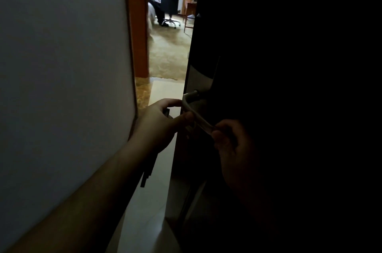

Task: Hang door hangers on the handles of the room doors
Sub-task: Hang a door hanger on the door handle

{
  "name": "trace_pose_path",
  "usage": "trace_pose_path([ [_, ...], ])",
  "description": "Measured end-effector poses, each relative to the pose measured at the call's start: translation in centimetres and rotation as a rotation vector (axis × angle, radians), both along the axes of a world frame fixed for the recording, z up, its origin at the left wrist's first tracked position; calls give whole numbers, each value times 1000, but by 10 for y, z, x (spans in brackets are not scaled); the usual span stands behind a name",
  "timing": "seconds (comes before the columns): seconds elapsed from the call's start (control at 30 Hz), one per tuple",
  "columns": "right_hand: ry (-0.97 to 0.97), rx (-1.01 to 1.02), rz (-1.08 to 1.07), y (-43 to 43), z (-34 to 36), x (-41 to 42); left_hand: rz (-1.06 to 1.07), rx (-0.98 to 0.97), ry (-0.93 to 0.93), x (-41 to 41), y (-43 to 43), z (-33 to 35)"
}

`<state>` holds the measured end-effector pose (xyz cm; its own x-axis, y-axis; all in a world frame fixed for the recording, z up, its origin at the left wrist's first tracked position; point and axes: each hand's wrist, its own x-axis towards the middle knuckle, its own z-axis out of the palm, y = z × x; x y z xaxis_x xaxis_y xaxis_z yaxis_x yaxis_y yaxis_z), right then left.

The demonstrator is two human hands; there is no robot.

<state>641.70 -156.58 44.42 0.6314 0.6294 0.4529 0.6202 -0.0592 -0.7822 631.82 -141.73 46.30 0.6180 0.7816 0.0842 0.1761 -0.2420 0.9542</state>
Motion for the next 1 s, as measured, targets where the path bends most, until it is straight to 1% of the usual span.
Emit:
trace_pose_path([
  [0.1, -17, 28, -21, 3, 0, 26, -74, 27, 7, 30, 13, 0],
  [0.3, -102, 59, -121, 8, -6, 71, -239, -48, -29, 82, 33, 4],
  [0.43, -169, 34, -193, 5, -9, 92, -320, -24, 2, 114, 40, 4],
  [0.5, -148, 7, -228, 5, -7, 101, -351, 17, -2, 130, 44, 3],
  [0.57, -97, -45, -251, 6, -1, 106, -387, 74, 4, 145, 49, 3],
  [0.7, -190, -150, -441, 5, 12, 114, -454, 137, -16, 177, 55, 1],
  [0.87, -209, -297, -703, 5, 28, 129, -648, 137, -41, 221, 54, 3],
  [1.0, -164, -414, -829, 8, 36, 134, -744, 106, -69, 242, 56, 5],
])
